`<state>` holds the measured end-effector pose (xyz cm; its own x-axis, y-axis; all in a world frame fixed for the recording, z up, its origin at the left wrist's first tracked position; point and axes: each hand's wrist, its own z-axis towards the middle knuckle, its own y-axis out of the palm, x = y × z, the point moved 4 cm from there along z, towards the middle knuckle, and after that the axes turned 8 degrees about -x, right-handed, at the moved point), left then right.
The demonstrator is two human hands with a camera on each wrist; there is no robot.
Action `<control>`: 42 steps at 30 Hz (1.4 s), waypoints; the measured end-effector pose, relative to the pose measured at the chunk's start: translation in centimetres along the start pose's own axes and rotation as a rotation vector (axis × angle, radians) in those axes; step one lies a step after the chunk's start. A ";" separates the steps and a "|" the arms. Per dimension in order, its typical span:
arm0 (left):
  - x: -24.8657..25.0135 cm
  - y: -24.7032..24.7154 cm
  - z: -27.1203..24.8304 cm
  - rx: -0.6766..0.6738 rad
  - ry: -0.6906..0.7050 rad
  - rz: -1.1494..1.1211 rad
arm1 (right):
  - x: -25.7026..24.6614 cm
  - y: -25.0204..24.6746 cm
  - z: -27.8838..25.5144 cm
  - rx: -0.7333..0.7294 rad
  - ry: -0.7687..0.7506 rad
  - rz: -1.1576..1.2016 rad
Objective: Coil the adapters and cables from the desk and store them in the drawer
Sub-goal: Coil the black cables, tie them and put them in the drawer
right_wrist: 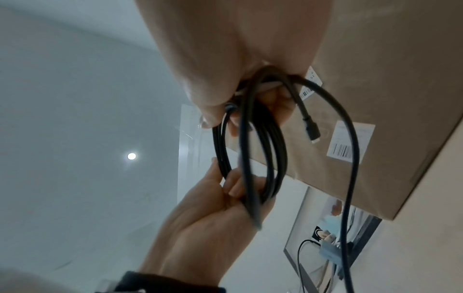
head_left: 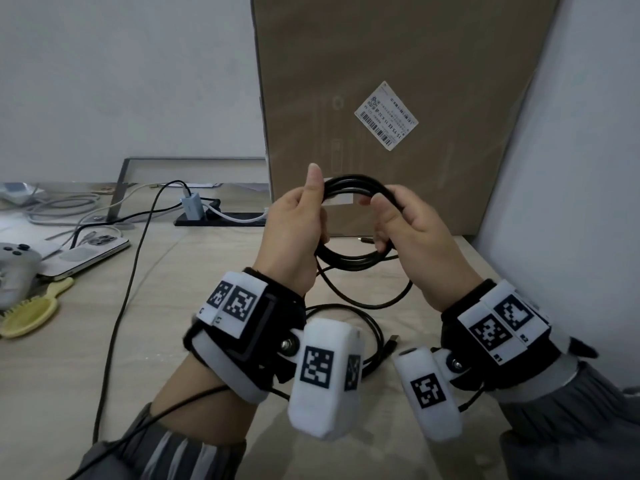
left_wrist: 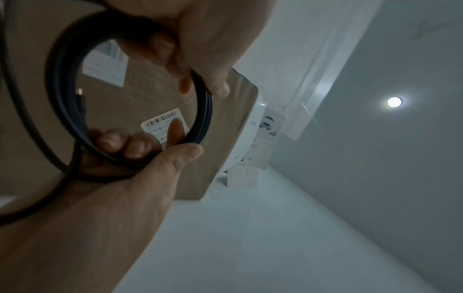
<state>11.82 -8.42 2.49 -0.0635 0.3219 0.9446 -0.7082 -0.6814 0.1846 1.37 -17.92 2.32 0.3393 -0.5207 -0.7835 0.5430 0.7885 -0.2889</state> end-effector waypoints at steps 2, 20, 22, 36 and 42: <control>-0.2 0.6 -0.1 -0.102 -0.024 0.019 | -0.2 -0.3 0.0 0.028 -0.017 -0.032; 1.2 -0.7 -0.2 -0.078 0.119 0.577 | 1.5 0.1 -0.3 -0.121 0.118 -0.246; 1.7 -1.7 0.0 0.002 0.133 0.498 | 1.9 -0.4 -0.2 -0.110 0.176 -0.249; 1.3 -1.7 0.3 -0.109 0.037 0.326 | 2.0 -3.5 0.0 0.147 0.286 -0.181; 0.6 -2.4 0.8 0.022 0.026 0.250 | 0.7 -4.5 0.1 0.320 0.230 0.058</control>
<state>14.01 -7.08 2.84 -0.2527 0.1583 0.9545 -0.6527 -0.7561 -0.0474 -0.77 -21.87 3.09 0.2150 -0.3627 -0.9068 0.7521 0.6538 -0.0832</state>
